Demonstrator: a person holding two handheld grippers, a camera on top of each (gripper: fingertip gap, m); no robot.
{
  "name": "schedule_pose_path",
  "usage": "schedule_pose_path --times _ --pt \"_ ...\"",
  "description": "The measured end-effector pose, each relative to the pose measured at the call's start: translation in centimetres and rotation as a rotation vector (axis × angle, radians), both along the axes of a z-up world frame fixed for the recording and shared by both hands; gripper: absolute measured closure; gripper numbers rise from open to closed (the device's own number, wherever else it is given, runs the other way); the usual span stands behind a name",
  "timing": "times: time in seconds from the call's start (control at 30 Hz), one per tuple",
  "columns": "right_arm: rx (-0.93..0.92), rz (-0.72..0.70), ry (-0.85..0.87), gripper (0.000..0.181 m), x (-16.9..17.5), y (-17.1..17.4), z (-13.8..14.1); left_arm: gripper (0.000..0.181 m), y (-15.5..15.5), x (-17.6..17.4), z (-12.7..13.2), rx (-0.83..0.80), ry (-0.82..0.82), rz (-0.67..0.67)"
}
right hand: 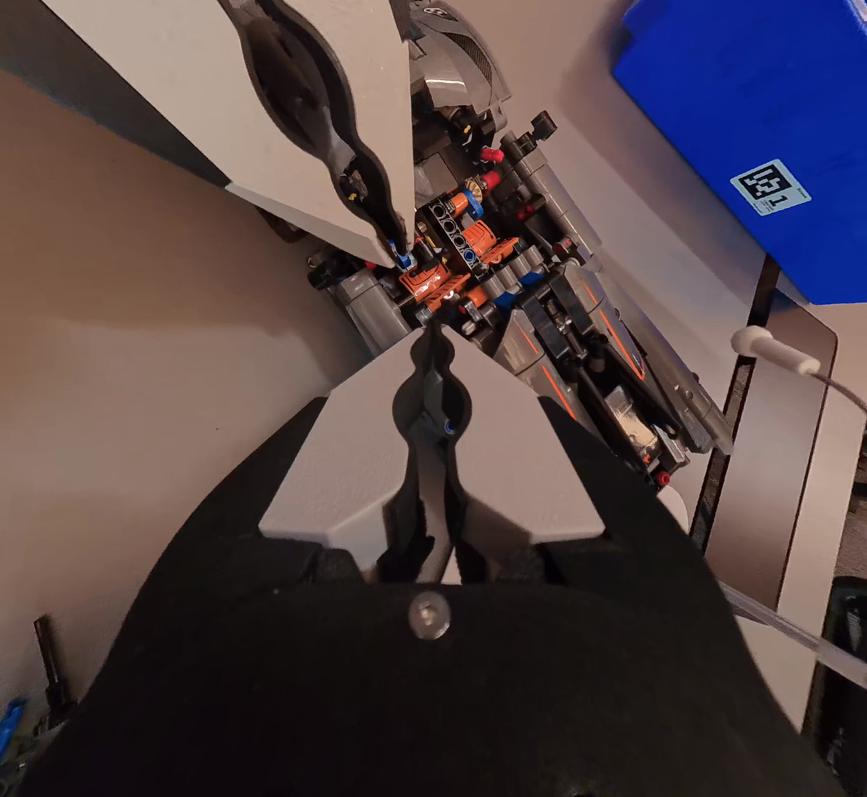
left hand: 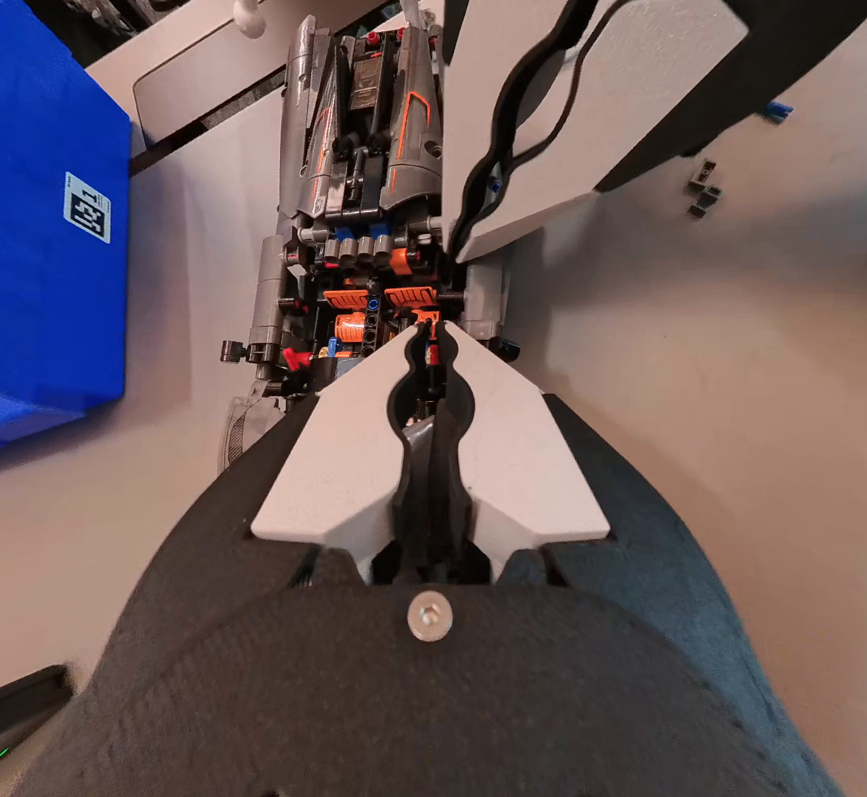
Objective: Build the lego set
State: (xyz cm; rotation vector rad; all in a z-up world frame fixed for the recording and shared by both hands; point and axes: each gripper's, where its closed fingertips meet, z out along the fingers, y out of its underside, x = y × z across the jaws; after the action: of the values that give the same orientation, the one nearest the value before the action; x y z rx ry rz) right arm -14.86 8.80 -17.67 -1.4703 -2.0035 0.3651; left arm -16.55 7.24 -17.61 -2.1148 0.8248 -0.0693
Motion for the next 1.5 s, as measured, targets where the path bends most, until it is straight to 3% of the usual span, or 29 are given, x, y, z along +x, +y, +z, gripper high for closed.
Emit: schedule_pose_path --times 0.5,1.5 --pt "-0.04 -0.036 0.082 0.181 1.0 1.0 1.5 0.181 0.0 -0.1 0.0 -0.009 -0.012 0.003" --pt "-0.061 -0.041 0.116 0.181 1.2 1.4 0.6 0.181 0.1 -0.6 -0.3 -0.035 -0.04 0.016"
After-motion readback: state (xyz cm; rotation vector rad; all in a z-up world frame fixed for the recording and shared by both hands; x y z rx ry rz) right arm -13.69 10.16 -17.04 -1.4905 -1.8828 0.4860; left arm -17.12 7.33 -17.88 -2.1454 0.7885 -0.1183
